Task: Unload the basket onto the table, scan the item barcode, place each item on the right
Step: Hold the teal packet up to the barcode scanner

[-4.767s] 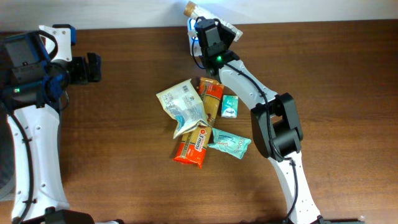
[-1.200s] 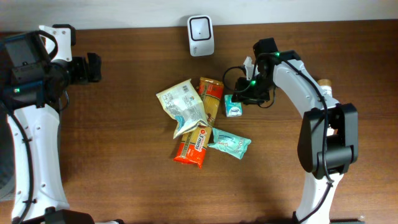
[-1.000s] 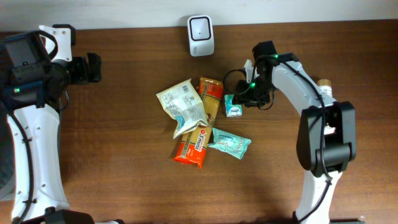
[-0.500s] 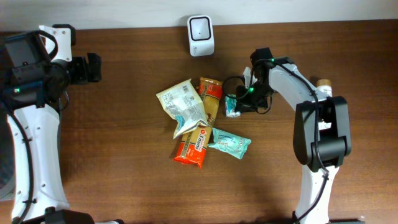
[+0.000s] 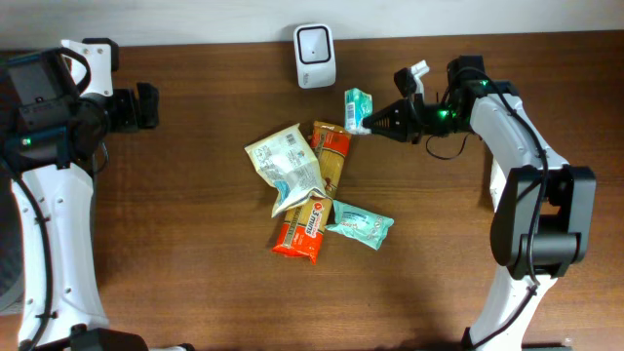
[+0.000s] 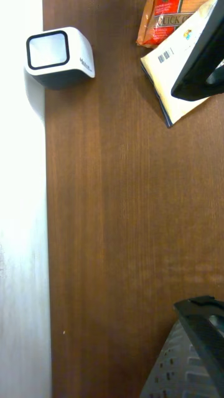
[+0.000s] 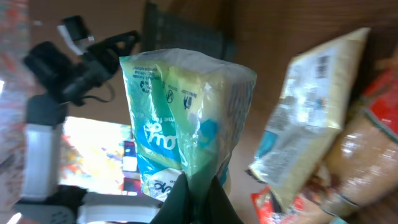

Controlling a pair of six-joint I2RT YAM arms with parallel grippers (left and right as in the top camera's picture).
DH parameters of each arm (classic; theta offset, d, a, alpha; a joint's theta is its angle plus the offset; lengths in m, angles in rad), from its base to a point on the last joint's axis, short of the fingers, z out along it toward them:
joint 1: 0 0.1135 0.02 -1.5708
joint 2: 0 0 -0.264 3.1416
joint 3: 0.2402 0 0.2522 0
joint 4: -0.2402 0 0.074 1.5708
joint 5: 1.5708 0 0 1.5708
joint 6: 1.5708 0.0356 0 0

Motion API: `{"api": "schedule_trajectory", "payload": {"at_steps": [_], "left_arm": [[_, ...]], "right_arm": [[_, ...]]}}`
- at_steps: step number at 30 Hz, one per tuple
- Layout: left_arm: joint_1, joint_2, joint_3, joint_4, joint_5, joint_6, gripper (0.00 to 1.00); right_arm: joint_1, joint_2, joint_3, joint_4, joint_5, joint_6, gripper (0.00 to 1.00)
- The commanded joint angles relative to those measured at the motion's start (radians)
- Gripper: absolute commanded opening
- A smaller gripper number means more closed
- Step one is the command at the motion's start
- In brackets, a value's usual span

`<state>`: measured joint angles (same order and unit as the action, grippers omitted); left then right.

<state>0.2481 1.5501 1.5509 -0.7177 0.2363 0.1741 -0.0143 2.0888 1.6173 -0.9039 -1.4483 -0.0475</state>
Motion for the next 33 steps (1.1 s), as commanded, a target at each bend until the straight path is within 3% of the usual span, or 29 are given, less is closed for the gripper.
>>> {"api": "schedule_trajectory", "payload": {"at_steps": [1, 13, 16, 24, 33], "left_arm": [[0.003, -0.013, 0.004, -0.001, 0.011, -0.009, 0.99], [0.003, -0.013, 0.004, -0.001, 0.011, -0.009, 0.99], [0.003, -0.013, 0.004, -0.002, 0.011, -0.009, 0.99], [0.003, -0.013, 0.004, -0.002, 0.011, -0.009, 0.99], [0.003, -0.013, 0.004, -0.002, 0.011, -0.009, 0.99]], "right_arm": [[0.002, -0.022, 0.044, 0.003, -0.104, 0.047, 0.04], [0.001, -0.024, 0.37, 0.064, -0.103, 0.39, 0.04], [0.002, -0.024, 0.413, 0.218, -0.103, 0.533, 0.04], [0.073, -0.023, 0.426, 0.858, 0.023, 0.959, 0.04], [0.177, -0.022, 0.425, 0.865, 0.21, 0.896, 0.04]]}}
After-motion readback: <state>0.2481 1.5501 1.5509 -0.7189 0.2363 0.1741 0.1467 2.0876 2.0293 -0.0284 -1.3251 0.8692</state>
